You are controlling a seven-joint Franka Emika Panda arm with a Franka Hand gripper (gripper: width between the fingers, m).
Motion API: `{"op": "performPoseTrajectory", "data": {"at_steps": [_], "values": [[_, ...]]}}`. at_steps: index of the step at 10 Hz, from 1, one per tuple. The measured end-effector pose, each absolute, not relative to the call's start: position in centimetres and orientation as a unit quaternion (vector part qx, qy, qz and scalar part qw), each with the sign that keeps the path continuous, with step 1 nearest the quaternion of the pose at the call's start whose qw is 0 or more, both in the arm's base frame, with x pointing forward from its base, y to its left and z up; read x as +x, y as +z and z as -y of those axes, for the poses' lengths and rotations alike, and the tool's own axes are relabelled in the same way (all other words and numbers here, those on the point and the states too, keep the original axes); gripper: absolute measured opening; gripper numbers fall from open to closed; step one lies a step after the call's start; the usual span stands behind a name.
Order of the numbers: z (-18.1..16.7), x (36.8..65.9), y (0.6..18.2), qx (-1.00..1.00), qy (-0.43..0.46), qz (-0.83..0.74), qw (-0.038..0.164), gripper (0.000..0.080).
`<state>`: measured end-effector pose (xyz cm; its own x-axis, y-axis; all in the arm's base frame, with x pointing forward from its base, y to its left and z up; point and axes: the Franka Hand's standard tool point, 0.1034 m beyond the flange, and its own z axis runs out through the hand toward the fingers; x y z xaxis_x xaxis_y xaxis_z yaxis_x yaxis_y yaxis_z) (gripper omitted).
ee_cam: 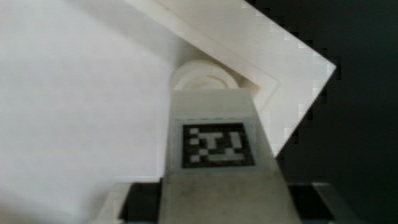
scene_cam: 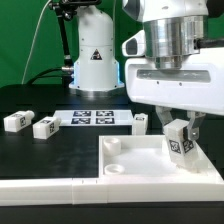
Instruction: Assemble one leg
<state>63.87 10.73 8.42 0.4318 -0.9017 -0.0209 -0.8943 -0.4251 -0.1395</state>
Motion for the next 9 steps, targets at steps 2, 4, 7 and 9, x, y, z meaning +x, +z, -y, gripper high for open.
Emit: {"op": "performPoseTrajectory", "data": {"at_steps": [2,4,7,9], "values": [[-10.9,63.7,8.4,-0.798,-0.021,-0.600,0.063,0.0292],[-11.7,63.4,8.3,-0.757,-0.010,-0.650,0.065,0.0292],[-11.9,63.4,8.3,-0.690,0.009,-0.720,0.078,0.0292],[-12.0,63.4,8.3,-0.715,0.007,-0.695,0.079,0.0335]]}}
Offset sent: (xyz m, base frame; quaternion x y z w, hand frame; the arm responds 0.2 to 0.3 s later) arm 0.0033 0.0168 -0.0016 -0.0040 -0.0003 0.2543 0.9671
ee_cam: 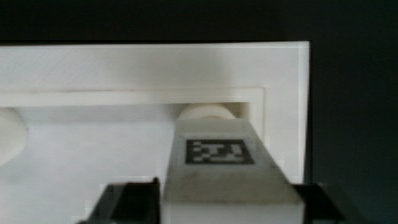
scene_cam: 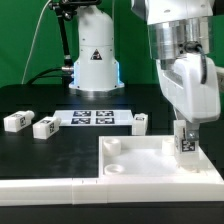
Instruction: Assemble one leg
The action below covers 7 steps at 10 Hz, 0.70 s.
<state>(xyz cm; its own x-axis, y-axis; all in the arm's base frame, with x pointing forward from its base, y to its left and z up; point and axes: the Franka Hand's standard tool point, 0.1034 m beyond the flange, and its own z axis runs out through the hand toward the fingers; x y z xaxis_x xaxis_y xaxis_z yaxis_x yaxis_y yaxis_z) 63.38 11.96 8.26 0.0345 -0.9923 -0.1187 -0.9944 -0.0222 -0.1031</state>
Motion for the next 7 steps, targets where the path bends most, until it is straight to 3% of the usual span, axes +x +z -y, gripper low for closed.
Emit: {"op": "performPoseTrajectory", "data": {"at_steps": [1,2,7], "values": [[-11.79,63.47,8.31,-0.727,0.006,-0.682,0.080,0.0516],[-11.77,63.47,8.31,-0.737,0.005,-0.671,0.081,0.0607],[-11.90,63.38,8.27,-0.902,-0.015,-0.425,0.074,0.0649]]}}
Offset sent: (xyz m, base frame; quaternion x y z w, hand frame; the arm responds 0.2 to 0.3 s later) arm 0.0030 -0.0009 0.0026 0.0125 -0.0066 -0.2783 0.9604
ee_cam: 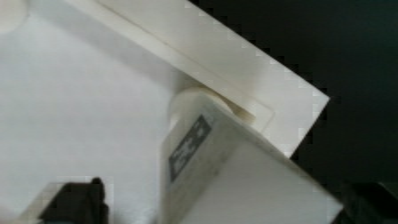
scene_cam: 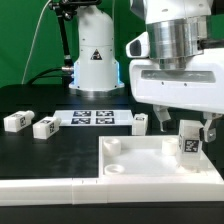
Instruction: Assemble one leg
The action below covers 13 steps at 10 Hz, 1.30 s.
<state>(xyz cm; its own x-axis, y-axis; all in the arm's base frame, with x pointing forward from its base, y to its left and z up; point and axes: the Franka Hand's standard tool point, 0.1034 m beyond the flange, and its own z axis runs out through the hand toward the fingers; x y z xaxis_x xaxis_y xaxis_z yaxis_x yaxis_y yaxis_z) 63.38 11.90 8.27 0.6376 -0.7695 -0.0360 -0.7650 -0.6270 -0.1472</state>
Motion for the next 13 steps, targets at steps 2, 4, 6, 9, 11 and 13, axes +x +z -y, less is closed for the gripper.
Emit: {"op": "performPoseTrajectory", "data": {"at_steps": [2,4,6,9,11,13], "values": [[-12.24,62.95,7.96,-0.953,-0.011,-0.300,0.049,0.0649],[-11.99,63.27,7.92,-0.986,-0.010,-0.164,0.028,0.0649],[-11.92,63.34,8.00,-0.999,-0.002,-0.051,0.012,0.0649],[-11.99,63.52,8.04,-1.000,-0.009,-0.003,0.013,0.0649],[-11.98,63.52,8.03,-1.000,-0.009,-0.003,0.013,0.0649],[-11.98,63.52,8.03,-1.000,-0.009,-0.003,0.013,0.0649]]}}
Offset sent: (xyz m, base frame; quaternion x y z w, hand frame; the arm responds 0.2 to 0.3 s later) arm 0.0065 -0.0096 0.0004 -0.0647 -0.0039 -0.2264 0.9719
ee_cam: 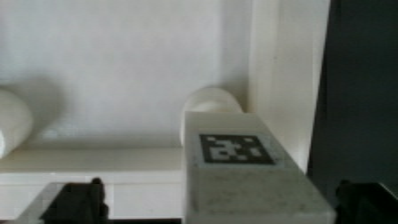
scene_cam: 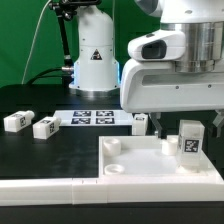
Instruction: Assemble one leg
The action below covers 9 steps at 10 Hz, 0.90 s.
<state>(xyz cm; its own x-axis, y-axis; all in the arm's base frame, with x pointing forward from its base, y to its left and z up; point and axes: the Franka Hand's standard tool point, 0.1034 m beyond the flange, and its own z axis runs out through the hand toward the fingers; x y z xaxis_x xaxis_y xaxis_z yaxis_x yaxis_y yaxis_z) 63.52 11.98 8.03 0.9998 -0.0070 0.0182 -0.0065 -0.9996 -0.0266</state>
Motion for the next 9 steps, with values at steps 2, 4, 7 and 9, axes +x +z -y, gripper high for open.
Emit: {"op": "performPoseTrajectory", "data": {"at_steps": [2,4,7,9], "values": [[-11.98,63.52,8.03,-1.000,-0.009,-0.003,0.013,0.0649],[-11.99,63.52,8.03,-1.000,-0.009,-0.009,0.014,0.0649],[-11.99,63.52,8.03,-1.000,-0.009,-0.009,0.014,0.0454],[-11.99,63.52,8.04,-1.000,-0.009,-0.009,0.014,0.0287]]}}
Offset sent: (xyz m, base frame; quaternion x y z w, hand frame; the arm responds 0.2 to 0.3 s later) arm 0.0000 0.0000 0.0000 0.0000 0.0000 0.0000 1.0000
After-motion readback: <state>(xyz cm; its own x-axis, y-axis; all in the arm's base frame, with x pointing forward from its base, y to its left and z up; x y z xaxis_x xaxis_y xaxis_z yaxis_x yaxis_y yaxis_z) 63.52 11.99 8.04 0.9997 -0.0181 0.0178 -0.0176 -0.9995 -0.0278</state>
